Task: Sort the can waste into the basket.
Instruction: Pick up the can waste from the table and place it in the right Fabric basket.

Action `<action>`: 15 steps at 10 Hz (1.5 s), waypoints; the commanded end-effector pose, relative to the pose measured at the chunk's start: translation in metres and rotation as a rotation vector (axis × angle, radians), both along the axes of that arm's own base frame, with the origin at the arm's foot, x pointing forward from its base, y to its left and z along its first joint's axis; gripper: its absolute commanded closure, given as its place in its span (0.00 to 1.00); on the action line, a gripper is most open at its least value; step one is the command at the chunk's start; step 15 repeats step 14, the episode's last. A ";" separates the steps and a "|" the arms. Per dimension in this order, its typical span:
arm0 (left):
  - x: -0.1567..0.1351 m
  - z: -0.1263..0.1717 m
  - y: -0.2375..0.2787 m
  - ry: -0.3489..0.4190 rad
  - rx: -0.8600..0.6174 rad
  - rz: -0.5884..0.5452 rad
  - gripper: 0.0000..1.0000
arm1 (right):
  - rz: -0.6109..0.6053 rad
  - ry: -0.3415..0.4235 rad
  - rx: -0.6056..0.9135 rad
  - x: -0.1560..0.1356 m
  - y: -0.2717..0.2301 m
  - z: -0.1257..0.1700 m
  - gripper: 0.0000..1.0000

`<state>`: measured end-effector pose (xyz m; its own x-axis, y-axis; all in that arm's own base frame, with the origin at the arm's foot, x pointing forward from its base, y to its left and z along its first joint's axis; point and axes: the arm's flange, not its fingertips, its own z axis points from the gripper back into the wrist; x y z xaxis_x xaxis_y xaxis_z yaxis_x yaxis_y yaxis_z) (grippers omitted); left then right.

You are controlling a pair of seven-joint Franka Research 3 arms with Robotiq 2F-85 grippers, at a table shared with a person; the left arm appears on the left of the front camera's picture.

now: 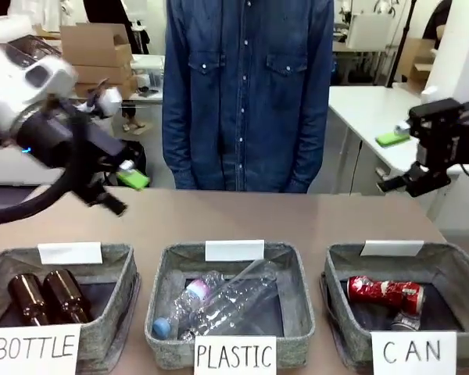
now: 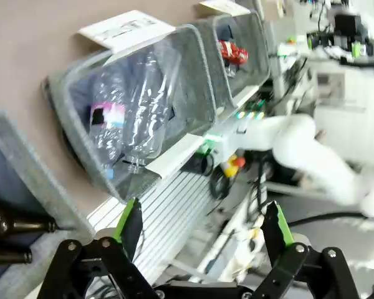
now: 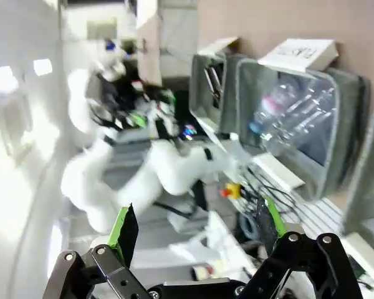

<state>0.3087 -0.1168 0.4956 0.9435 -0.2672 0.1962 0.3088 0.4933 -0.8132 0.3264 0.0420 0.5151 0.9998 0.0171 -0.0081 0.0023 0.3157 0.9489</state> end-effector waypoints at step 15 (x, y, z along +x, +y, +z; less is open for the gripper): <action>-0.001 -0.019 0.029 0.049 -0.075 0.143 0.00 | -0.069 0.202 0.113 0.001 0.002 -0.008 0.00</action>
